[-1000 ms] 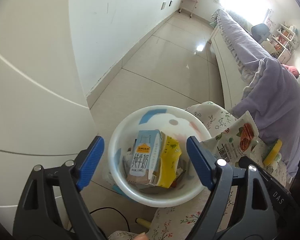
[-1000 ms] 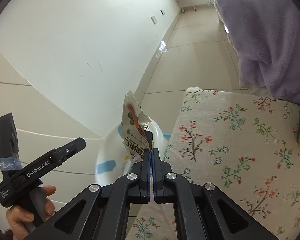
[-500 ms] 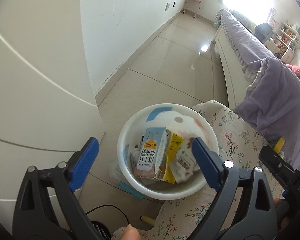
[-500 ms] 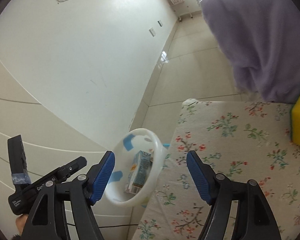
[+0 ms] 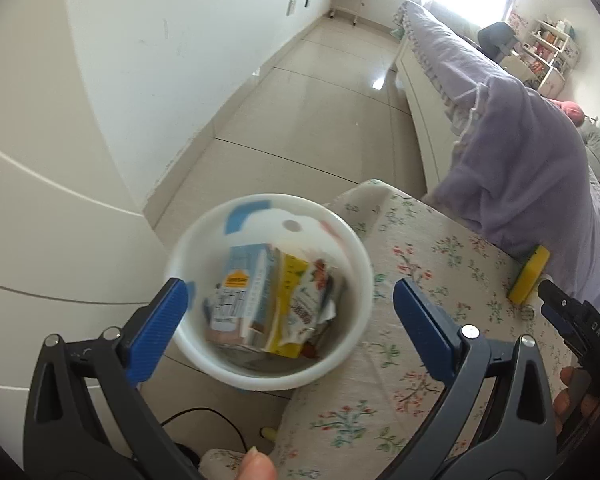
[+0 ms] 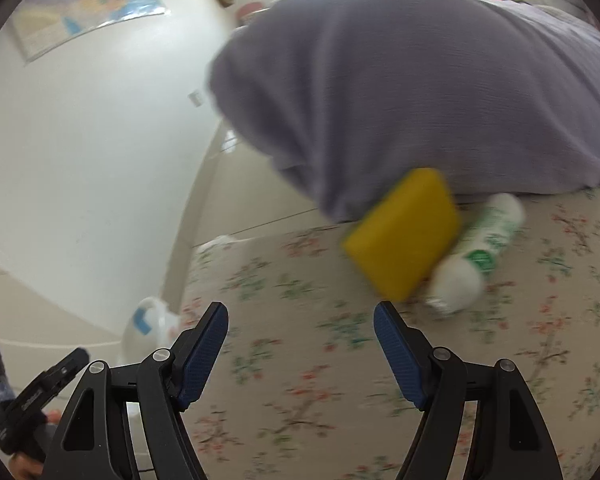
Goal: Collect trash
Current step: 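Move both tools back over the table, then grasp the white AD bottle with the right tool while the left tool grasps the yellow sponge, then carry the sponge and AD bottle to the wastebasket and release both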
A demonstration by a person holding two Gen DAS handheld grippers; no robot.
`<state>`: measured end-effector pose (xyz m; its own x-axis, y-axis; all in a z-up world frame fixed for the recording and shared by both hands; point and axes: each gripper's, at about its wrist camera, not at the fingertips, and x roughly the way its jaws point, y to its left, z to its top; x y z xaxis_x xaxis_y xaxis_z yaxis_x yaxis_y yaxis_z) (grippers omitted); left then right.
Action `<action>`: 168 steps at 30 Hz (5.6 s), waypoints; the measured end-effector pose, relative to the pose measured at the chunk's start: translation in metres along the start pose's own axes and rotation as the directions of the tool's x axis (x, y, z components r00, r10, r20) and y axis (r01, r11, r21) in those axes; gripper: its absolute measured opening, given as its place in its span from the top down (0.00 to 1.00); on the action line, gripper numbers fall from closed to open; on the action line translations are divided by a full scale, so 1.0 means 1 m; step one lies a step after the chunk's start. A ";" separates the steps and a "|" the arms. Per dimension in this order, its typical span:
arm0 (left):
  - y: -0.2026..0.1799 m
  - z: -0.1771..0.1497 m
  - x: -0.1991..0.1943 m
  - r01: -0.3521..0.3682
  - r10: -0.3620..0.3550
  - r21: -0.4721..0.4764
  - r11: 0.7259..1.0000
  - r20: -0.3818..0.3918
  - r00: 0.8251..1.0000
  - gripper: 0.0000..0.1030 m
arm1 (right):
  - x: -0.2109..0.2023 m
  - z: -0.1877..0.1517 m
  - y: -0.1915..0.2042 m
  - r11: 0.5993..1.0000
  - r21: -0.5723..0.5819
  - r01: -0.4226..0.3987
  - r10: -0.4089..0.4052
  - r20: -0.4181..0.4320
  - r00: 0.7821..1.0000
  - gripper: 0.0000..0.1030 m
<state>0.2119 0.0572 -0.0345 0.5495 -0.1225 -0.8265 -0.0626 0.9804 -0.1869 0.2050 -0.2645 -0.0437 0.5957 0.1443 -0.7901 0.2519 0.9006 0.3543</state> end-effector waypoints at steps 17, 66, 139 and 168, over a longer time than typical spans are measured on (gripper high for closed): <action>-0.110 -0.013 0.030 0.175 -0.171 0.076 0.982 -0.058 0.984 0.01 | 0.029 0.024 -0.109 0.971 0.220 0.094 -0.091 -0.023 0.996 0.29; -0.231 -0.053 0.028 0.389 -0.375 0.371 0.843 -0.112 0.920 0.70 | -0.130 0.013 -0.185 0.985 0.129 0.114 -0.121 0.050 0.991 0.63; 0.081 -0.026 -0.016 -0.055 0.055 0.002 0.999 -0.004 0.998 0.12 | 0.024 -0.078 0.158 0.909 -0.299 -0.292 0.243 -0.189 0.951 0.63; 0.074 -0.055 -0.068 -0.091 0.089 0.039 0.995 0.056 0.994 0.01 | -0.044 -0.085 0.122 0.949 -0.271 -0.160 0.160 -0.020 0.987 0.23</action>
<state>0.1237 0.1296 -0.0212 0.5879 -0.0260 -0.8085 -0.0802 0.9927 -0.0903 0.1449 -0.1261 -0.0077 0.6128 0.2950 -0.7331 -0.0631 0.9430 0.3268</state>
